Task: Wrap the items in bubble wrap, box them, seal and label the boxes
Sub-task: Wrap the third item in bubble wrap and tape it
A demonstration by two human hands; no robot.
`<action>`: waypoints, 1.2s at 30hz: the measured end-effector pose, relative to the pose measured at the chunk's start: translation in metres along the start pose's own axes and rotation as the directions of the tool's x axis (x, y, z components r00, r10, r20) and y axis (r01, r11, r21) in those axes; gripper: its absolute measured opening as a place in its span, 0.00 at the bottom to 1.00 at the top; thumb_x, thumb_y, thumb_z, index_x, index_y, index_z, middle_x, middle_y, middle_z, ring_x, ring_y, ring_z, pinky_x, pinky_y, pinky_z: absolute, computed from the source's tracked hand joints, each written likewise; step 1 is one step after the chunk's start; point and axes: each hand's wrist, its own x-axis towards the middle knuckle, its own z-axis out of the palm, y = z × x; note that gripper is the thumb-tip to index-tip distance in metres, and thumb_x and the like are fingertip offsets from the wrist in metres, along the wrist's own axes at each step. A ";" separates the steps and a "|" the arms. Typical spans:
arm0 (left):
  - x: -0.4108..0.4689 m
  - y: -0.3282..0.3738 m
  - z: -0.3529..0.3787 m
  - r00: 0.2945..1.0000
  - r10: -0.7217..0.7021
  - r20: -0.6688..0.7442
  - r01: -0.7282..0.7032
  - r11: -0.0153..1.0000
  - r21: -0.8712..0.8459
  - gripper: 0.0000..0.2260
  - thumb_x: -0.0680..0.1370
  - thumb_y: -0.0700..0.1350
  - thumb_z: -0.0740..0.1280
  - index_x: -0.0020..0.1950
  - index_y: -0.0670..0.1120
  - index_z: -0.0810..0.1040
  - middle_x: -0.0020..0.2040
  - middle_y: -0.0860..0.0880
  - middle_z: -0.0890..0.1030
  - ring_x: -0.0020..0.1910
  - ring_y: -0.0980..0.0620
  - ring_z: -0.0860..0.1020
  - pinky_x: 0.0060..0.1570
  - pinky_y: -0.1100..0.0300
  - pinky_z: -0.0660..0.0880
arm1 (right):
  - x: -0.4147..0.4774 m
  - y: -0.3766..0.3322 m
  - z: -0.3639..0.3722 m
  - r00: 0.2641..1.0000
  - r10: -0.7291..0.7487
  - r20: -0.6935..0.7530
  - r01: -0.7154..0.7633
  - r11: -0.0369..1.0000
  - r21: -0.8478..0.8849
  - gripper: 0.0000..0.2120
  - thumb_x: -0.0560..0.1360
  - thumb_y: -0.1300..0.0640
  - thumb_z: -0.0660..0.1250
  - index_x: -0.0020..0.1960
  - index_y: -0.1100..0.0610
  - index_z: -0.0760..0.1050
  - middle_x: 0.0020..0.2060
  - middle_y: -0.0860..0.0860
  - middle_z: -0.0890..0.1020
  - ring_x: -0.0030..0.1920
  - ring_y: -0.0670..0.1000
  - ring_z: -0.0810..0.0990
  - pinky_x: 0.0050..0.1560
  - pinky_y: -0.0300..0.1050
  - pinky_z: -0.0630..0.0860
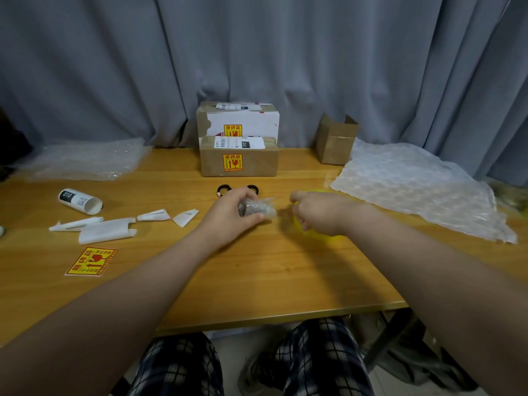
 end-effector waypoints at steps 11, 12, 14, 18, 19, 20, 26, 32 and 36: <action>0.010 -0.012 -0.027 0.964 0.121 -0.236 -0.123 0.992 0.005 0.12 0.73 0.43 0.73 0.52 0.51 0.73 0.55 0.50 0.75 0.49 0.58 0.72 0.45 0.76 0.66 | 0.008 -0.005 -0.026 0.775 0.007 -0.631 0.147 0.970 0.192 0.04 0.78 0.57 0.64 0.46 0.57 0.73 0.45 0.53 0.76 0.48 0.54 0.73 0.46 0.46 0.67; 0.012 -0.011 -0.031 0.951 0.151 -0.269 -0.157 0.988 0.002 0.12 0.72 0.42 0.73 0.52 0.51 0.73 0.55 0.49 0.76 0.50 0.58 0.72 0.46 0.77 0.66 | 0.010 -0.009 -0.029 0.745 0.007 -0.667 0.169 0.965 0.199 0.04 0.77 0.58 0.65 0.46 0.57 0.73 0.43 0.54 0.77 0.46 0.54 0.73 0.44 0.46 0.68; 0.014 -0.010 -0.040 0.919 0.227 -0.322 -0.238 0.971 0.007 0.13 0.72 0.40 0.73 0.51 0.50 0.74 0.55 0.49 0.76 0.53 0.56 0.73 0.49 0.75 0.67 | 0.012 -0.019 -0.033 0.696 -0.019 -0.718 0.217 0.959 0.185 0.04 0.75 0.60 0.67 0.44 0.57 0.73 0.40 0.53 0.77 0.43 0.54 0.74 0.40 0.47 0.69; 0.016 -0.007 -0.054 0.886 0.344 -0.311 -0.350 0.936 0.036 0.15 0.70 0.39 0.74 0.52 0.50 0.74 0.56 0.48 0.76 0.55 0.55 0.74 0.53 0.72 0.69 | 0.022 -0.037 -0.038 0.673 -0.007 -0.739 0.306 0.913 0.270 0.07 0.75 0.64 0.68 0.53 0.59 0.75 0.44 0.49 0.76 0.46 0.48 0.72 0.46 0.41 0.69; 0.015 -0.007 -0.058 0.888 0.354 -0.294 -0.356 0.933 0.049 0.15 0.70 0.39 0.74 0.53 0.50 0.74 0.56 0.49 0.76 0.55 0.56 0.74 0.53 0.73 0.68 | 0.025 -0.040 -0.040 0.695 0.039 -0.718 0.318 0.879 0.356 0.11 0.75 0.64 0.67 0.58 0.59 0.75 0.46 0.47 0.73 0.47 0.45 0.70 0.48 0.37 0.66; 0.015 -0.008 -0.061 0.892 0.355 -0.280 -0.353 0.934 0.058 0.15 0.70 0.39 0.74 0.53 0.49 0.75 0.56 0.49 0.76 0.54 0.57 0.74 0.52 0.74 0.68 | 0.027 -0.042 -0.042 0.725 0.069 -0.685 0.329 0.839 0.433 0.13 0.76 0.64 0.67 0.60 0.60 0.75 0.46 0.46 0.72 0.48 0.44 0.68 0.49 0.34 0.64; 0.016 -0.013 -0.075 0.909 0.375 -0.181 -0.369 0.927 0.063 0.14 0.69 0.40 0.75 0.51 0.50 0.76 0.56 0.50 0.77 0.53 0.55 0.75 0.51 0.74 0.68 | 0.031 -0.041 -0.053 0.780 0.088 -0.620 0.326 0.788 0.522 0.02 0.73 0.62 0.70 0.45 0.61 0.79 0.42 0.50 0.76 0.44 0.47 0.72 0.46 0.37 0.66; 0.017 -0.015 -0.074 0.898 0.438 -0.044 -0.431 0.895 0.111 0.11 0.69 0.39 0.75 0.50 0.43 0.80 0.56 0.55 0.75 0.53 0.56 0.75 0.51 0.70 0.72 | 0.033 -0.047 -0.027 0.558 0.294 -0.776 0.303 0.798 0.520 0.03 0.73 0.61 0.70 0.42 0.56 0.76 0.47 0.47 0.70 0.51 0.46 0.66 0.53 0.33 0.61; 0.016 -0.011 -0.073 0.891 0.450 -0.068 -0.437 0.888 0.146 0.10 0.70 0.40 0.75 0.50 0.46 0.80 0.57 0.55 0.73 0.55 0.56 0.74 0.53 0.70 0.72 | 0.032 -0.047 -0.023 0.639 0.284 -0.715 0.376 0.696 0.612 0.02 0.76 0.64 0.66 0.45 0.59 0.74 0.60 0.51 0.74 0.63 0.48 0.70 0.58 0.24 0.58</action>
